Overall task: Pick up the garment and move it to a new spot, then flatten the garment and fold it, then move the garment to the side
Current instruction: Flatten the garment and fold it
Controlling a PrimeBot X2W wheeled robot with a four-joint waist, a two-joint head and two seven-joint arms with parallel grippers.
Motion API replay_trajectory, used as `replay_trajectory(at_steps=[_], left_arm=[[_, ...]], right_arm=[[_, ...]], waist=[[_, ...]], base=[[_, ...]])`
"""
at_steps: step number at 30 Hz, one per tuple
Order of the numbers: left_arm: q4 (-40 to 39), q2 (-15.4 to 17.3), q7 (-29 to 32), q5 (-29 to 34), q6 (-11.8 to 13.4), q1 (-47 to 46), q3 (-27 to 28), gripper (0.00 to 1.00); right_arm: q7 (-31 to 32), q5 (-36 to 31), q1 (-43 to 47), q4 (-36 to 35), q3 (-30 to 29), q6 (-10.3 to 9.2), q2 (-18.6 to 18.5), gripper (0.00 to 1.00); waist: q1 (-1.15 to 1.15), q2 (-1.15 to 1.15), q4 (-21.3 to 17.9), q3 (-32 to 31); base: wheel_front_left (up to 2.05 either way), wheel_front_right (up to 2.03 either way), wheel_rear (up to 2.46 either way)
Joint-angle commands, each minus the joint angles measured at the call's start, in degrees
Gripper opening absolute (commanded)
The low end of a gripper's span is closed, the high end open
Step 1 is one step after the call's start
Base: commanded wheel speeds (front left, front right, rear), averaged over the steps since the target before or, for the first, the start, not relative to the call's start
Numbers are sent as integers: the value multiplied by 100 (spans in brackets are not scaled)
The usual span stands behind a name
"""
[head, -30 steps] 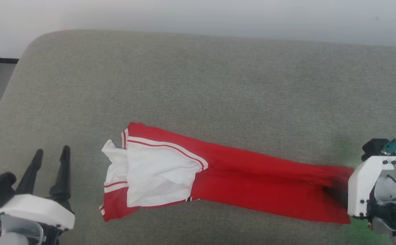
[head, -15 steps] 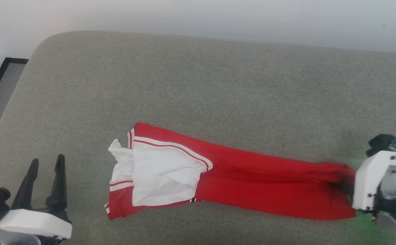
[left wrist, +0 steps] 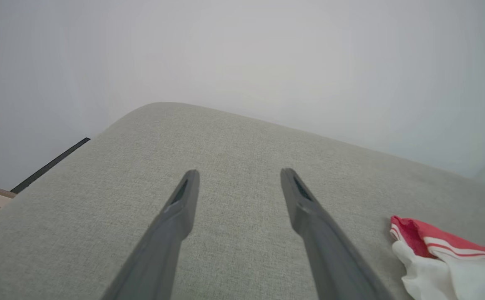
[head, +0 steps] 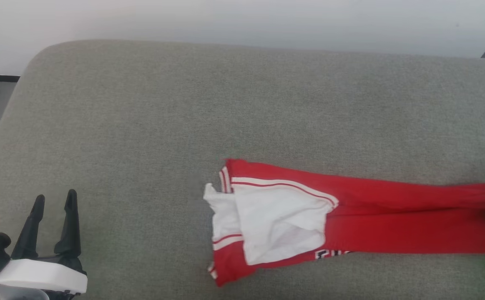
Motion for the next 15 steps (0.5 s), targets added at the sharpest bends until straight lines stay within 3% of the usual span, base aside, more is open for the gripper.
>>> replay_trajectory(at_steps=[1, 7, 15], left_arm=[[1, -28, -28, 60, -40, -64, 30, 100], [63, -72, -28, 123, -134, -78, 66, 100], [57, -119, -28, 133, -149, 11, 155, 100]], right_arm=[[-55, -69, -96, 83, -22, -10, -47, 0], [-103, -65, -224, -37, 210, -10, -14, 0], [121, 88, 19, -1115, 701, -7, 316, 0]], waist=[[0, 0, -29, 14], [0, 0, -118, 10], [0, 0, -185, -73]], base=[[0, 0, 0], [0, 0, 0], [0, 0, 0]])
